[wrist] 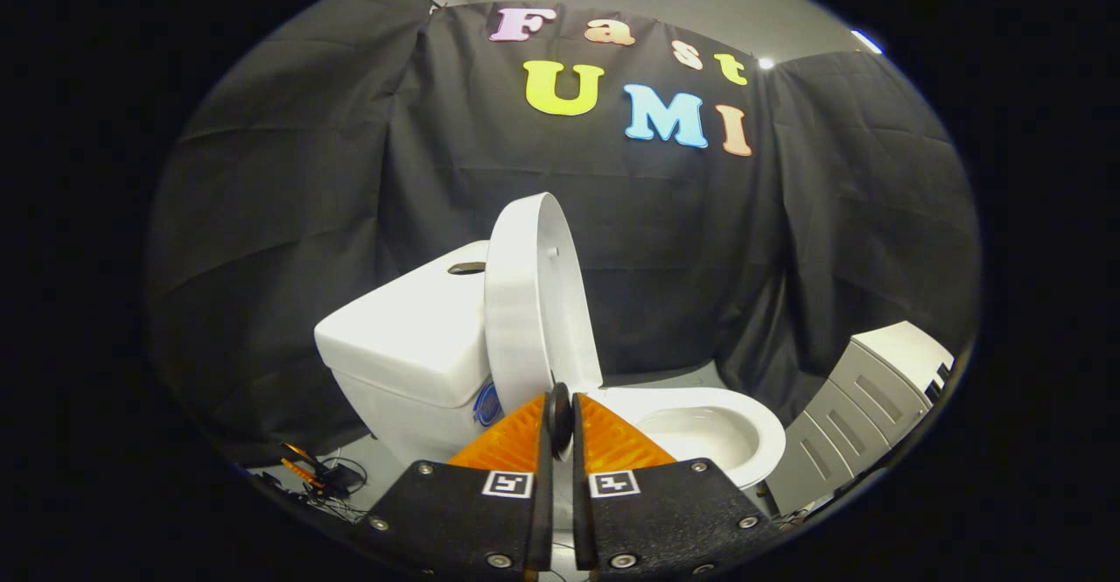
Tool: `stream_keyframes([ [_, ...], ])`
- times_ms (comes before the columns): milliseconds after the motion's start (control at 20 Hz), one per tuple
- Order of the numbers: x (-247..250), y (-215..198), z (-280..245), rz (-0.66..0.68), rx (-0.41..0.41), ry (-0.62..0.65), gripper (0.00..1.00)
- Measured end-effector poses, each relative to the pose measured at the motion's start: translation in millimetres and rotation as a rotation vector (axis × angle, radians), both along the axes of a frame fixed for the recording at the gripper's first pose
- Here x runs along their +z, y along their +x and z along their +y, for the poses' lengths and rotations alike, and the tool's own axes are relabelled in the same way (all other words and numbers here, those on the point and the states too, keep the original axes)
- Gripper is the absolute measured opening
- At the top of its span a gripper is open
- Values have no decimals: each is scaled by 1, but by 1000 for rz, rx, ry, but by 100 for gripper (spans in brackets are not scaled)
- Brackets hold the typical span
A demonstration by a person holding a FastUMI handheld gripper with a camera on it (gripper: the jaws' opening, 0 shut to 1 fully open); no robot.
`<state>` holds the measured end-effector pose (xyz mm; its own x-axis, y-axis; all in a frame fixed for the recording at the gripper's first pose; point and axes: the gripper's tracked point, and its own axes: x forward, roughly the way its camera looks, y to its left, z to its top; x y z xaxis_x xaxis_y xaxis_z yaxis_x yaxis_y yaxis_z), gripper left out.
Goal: Open the toilet lid.
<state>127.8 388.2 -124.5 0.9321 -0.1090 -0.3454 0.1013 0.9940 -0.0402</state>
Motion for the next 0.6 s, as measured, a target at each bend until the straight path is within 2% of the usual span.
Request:
stream_keyframes([
  [150, 8, -7, 6, -12, 12, 44, 25],
  [200, 14, -9, 10, -24, 31, 59, 35],
  [250, 15, -9, 16, -28, 53, 67, 41],
  [350, 20, -15, 18, -25, 91, 73, 70],
  [400, 22, -19, 19, -22, 109, 80, 91],
  [450, 27, -24, 20, -28, 130, 92, 95],
  [600, 50, -37, 20, -64, 197, 112, 95],
])
